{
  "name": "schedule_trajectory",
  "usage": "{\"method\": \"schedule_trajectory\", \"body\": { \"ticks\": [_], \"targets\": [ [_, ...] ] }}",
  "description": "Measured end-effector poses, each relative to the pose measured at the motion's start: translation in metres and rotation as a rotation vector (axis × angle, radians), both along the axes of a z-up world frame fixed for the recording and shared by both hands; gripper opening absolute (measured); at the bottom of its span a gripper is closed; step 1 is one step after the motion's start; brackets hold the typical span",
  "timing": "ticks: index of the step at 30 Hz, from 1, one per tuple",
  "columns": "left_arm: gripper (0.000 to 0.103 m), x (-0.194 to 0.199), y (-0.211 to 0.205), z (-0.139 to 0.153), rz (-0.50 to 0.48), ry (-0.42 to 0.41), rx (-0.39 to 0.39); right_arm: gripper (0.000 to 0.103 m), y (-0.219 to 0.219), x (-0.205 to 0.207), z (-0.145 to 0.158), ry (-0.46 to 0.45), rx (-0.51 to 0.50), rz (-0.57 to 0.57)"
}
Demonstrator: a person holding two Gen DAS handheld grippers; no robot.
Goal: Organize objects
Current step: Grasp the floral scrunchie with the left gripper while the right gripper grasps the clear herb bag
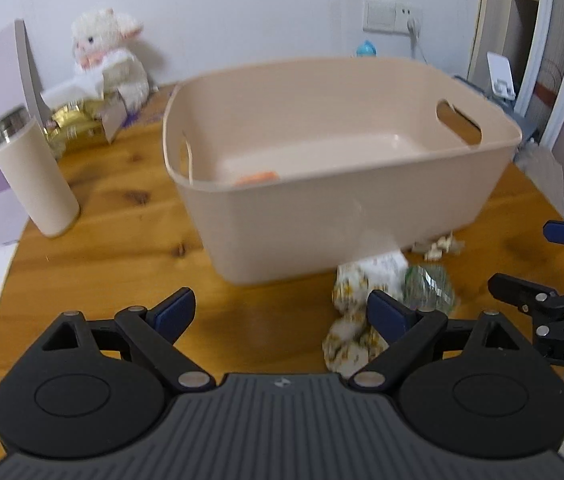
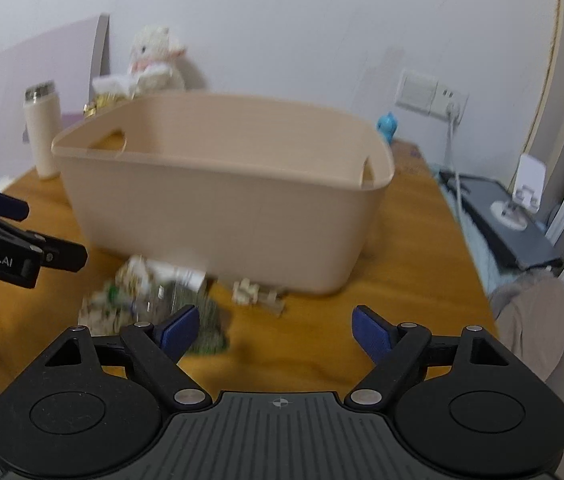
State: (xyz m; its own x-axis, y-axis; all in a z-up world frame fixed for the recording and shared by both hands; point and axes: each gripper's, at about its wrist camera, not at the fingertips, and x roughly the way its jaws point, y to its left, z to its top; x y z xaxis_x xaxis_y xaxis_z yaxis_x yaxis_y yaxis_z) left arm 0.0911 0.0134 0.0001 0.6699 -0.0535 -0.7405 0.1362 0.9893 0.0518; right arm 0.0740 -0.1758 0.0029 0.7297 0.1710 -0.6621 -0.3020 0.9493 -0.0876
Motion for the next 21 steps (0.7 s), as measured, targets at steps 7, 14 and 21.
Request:
{"method": "schedule_trajectory", "body": {
  "ticks": [7,14,21],
  "targets": [
    [0.093,0.000,-0.002,-0.027,-0.063,0.059,-0.020,0.085,0.010,-0.005,-0.023,0.065,-0.016,0.054],
    [0.093,0.006,-0.006,-0.046,-0.105,0.106,-0.084,0.087,0.026,0.003,-0.035,0.086,-0.026,0.096],
    [0.094,0.013,-0.002,-0.054,-0.108,0.082,-0.143,0.086,0.036,0.014,-0.043,0.078,-0.031,0.112]
  ]
}}
